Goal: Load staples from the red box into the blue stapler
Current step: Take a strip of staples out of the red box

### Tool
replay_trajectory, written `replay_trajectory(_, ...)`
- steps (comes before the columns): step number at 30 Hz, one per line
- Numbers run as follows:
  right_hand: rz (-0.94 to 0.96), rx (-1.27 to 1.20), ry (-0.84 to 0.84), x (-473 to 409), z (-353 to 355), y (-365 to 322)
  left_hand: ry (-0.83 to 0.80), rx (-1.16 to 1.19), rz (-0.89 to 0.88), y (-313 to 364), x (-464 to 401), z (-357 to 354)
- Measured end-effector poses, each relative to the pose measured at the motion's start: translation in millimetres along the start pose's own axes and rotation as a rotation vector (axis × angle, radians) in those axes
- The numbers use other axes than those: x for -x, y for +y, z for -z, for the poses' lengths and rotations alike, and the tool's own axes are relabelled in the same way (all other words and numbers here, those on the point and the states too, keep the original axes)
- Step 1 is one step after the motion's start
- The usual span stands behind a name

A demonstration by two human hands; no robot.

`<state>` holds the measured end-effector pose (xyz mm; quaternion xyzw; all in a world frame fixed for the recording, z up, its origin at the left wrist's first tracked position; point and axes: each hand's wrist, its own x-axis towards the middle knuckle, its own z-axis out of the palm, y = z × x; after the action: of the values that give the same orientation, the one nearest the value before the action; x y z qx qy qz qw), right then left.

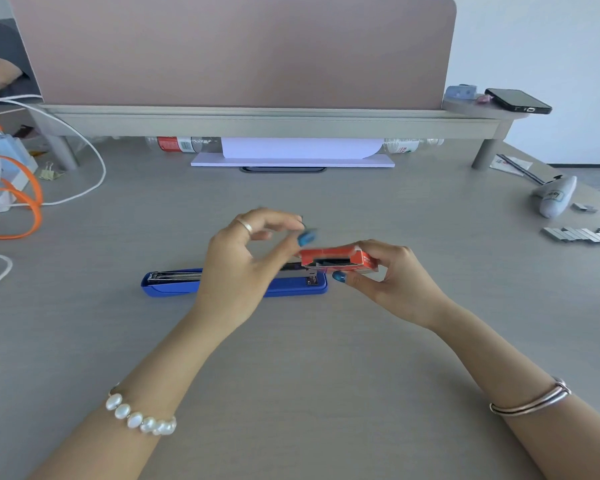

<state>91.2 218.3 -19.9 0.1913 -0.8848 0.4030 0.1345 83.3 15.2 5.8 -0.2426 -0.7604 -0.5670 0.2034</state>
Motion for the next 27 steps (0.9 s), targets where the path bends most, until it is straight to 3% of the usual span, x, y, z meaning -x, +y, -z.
replay_trajectory(2, -0.025, -0.042, -0.008, -0.4, -0.2, 1.6, 0.079, 0.133, 0.044, 1.9, -1.7, 2.5)
replay_trajectory(5, -0.044, -0.104, -0.008, -0.6, -1.0, 0.3, 0.106, 0.128, 0.023, 2.5, 0.9, 2.3)
replay_trajectory(12, 0.008, -0.168, -0.037, 0.5, -2.9, -4.7, -0.077, -0.305, -0.289, -5.7, 7.7, -6.5)
replay_trajectory(20, 0.008, -0.223, -0.033, 0.4, -2.8, -4.2, -0.121, -0.145, -0.171, -9.1, 7.9, -4.2)
replay_trajectory(27, 0.010, -0.213, -0.041, 1.0, -3.5, -3.2, -0.052, -0.133, -0.162, -12.4, 8.9, -8.0)
